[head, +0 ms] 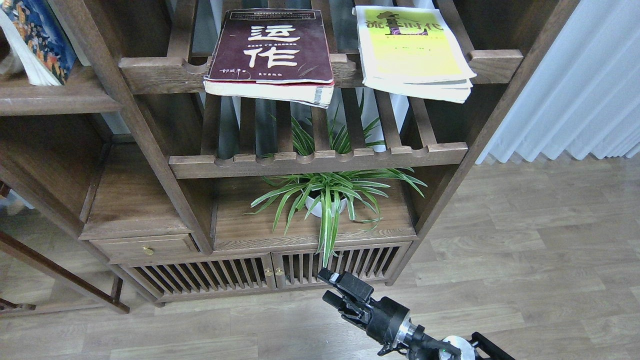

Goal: Organize books on shelf

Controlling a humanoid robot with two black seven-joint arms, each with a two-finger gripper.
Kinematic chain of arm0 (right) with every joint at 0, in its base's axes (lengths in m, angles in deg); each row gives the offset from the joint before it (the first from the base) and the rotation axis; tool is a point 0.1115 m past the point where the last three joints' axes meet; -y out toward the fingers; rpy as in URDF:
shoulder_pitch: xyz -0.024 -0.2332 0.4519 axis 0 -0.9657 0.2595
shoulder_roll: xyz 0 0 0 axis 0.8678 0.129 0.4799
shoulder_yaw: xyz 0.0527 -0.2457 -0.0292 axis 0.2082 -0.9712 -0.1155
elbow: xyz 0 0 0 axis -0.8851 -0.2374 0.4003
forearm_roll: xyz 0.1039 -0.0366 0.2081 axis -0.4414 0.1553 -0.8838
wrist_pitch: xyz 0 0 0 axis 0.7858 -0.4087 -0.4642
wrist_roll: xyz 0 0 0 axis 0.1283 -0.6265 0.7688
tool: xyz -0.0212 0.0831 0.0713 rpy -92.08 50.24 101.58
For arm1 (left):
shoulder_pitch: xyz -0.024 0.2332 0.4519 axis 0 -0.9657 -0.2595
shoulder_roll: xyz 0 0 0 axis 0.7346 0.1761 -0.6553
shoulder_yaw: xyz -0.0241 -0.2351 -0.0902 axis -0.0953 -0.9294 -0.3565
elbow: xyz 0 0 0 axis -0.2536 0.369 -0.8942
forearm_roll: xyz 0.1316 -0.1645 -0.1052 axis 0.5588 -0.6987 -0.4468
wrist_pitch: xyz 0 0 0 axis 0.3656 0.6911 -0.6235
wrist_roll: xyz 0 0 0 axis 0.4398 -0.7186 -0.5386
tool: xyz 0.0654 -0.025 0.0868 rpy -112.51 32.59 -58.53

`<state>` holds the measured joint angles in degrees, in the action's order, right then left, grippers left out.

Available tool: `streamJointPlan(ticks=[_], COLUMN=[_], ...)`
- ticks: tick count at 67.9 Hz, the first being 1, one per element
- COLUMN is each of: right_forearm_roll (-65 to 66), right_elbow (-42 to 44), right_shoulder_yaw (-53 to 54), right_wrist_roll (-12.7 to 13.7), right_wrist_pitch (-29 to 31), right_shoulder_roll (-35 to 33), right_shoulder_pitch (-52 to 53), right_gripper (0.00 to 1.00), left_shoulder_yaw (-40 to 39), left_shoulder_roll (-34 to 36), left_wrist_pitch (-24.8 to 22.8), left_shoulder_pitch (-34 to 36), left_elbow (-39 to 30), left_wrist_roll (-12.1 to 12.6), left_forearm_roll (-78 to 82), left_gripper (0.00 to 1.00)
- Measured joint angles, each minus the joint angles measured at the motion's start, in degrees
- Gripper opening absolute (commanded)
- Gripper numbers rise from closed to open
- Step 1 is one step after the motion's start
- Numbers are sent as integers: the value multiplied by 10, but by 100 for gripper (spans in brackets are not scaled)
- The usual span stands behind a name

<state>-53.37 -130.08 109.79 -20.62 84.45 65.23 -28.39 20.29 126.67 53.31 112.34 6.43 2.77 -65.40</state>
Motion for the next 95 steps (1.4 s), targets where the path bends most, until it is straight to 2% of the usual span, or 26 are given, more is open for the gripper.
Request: streamJointPlan(ticks=[32,53,73,95], right_forearm_roll=[0,-2,-2,-2], right_elbow=[0,0,0,-2], right_shoulder_yaw=[1,2,4,42], right_wrist_roll=[0,0,0,0], right_wrist_pitch=[0,0,0,0], right_shoulder_roll=[0,0,0,0], right_shoulder_pitch=[-1,-3,-3,-3], right_gripper=[100,100,100,100], left_shoulder_yaw=[0,18,51,115], left_shoulder_roll=[48,167,263,304], left_wrist_pitch=[0,0,0,0], left_shoulder_pitch=[-1,-37,-101,-171], left_elbow=[-110,-210,-222,-218], left_wrist_roll=[0,0,0,0], left_forearm_roll=[24,25,24,18], left_gripper=[100,100,100,100])
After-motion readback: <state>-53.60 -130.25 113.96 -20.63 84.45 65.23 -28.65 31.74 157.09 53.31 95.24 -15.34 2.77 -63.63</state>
